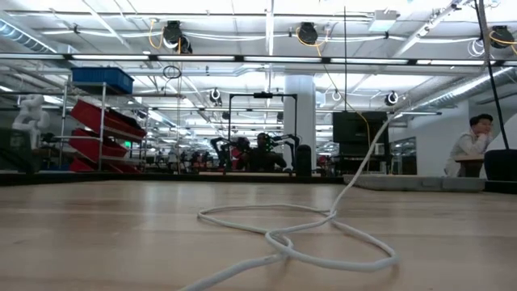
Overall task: Coil cords
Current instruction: Coil the white wire onto the spool
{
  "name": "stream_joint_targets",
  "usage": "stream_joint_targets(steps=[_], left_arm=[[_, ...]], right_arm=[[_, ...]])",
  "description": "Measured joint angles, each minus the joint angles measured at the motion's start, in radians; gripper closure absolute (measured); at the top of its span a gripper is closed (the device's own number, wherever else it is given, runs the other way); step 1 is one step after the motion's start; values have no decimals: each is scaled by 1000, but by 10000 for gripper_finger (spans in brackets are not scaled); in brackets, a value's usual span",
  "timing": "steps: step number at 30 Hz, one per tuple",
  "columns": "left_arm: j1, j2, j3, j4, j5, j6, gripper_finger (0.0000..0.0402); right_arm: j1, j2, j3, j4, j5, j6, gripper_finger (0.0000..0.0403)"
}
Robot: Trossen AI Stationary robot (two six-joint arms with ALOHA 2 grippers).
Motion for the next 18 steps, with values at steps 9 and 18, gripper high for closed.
stream_joint_targets(steps=[9,18], left_arm=[[-33,0,0,73,-210,94,401],[-40,-2,0,52,-383,124,401]], right_arm=[[-39,-15,-1,-222,7,173,340],[-12,-115,-1,-509,44,402,283]])
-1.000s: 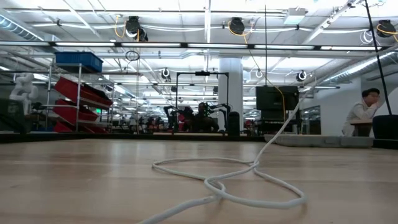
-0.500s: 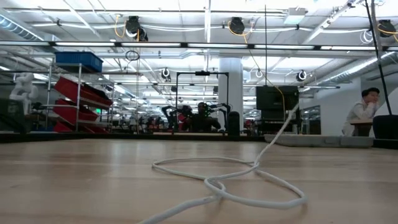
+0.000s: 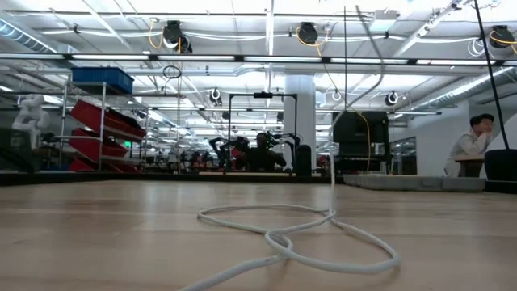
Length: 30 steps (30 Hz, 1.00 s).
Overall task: Coil cords
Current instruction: Coil the white wire onto the spool
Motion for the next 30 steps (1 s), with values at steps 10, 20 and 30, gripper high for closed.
stream_joint_targets(steps=[10,20,30], left_arm=[[63,-52,0,-203,-53,-144,401],[214,-157,0,-485,104,-403,401],[364,-169,-13,-635,180,-551,401]], right_arm=[[178,-15,-73,-99,255,197,264],[258,-83,-353,-99,410,411,264],[242,-380,-758,124,465,480,264]])
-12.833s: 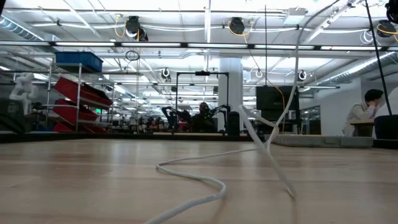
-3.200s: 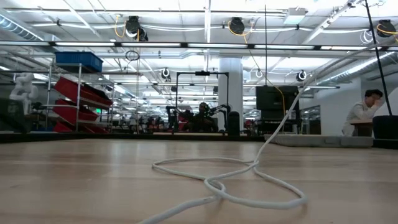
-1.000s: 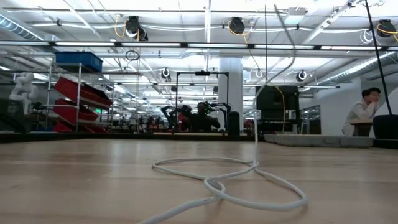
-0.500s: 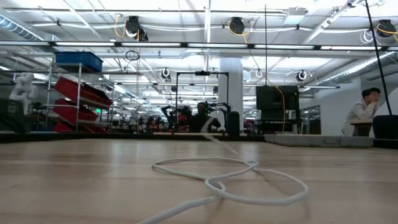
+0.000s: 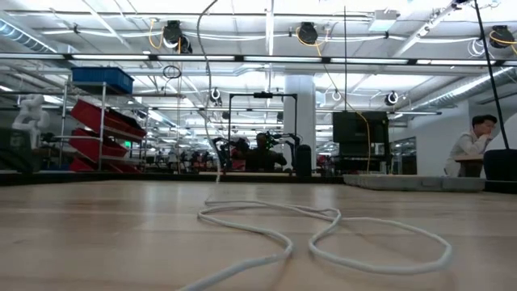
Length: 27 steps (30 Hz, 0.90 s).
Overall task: Coil cords
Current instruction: Coil the white wire onto the spool
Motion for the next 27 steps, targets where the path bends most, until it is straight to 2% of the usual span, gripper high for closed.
stream_joint_targets(steps=[6,13,17,23,27], left_arm=[[77,0,-114,31,-114,-80,401],[148,-21,-347,192,-122,-87,401],[175,-88,-537,329,-120,-95,401],[183,-268,-844,678,-42,-31,401],[184,-398,-965,837,0,50,401]], right_arm=[[-41,-95,-187,343,5,-187,264],[-112,-104,-214,449,-1,-339,264],[-152,-104,-214,507,-7,-443,264],[-247,-104,-213,539,-26,-579,264],[-351,-102,-213,537,-30,-649,264]])
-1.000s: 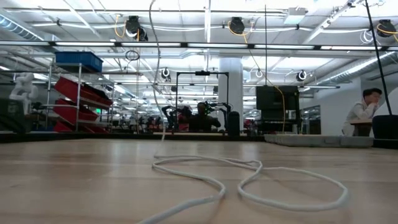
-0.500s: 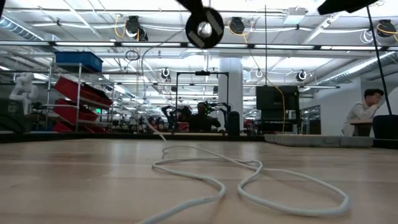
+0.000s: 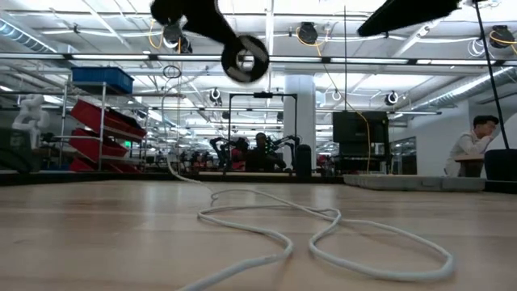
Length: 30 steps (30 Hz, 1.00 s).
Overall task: Coil cords
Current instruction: Coil the white wire onto the spool
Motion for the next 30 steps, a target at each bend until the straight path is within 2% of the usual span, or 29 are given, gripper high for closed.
stream_joint_targets(steps=[3,9,12,15,17,23,27,30], left_arm=[[1,-85,-14,12,27,59,401],[-4,-219,-15,59,278,276,401],[-12,-261,-15,53,349,332,401],[-39,-287,-15,14,370,402,401],[-59,-294,-15,1,377,432,401],[-80,-296,-15,-7,377,440,401],[-82,-296,-15,0,378,440,401],[-84,-296,-15,6,376,440,401]], right_arm=[[-95,0,0,8,-65,-66,264],[-295,1,-9,138,-276,-186,264],[-367,2,-35,275,-456,-205,264],[-419,23,-70,450,-644,-198,264],[-439,55,-83,550,-719,-195,264],[-465,216,-87,802,-790,-189,264],[-474,351,-87,994,-814,-149,264],[-478,449,-87,1076,-815,-142,263]])
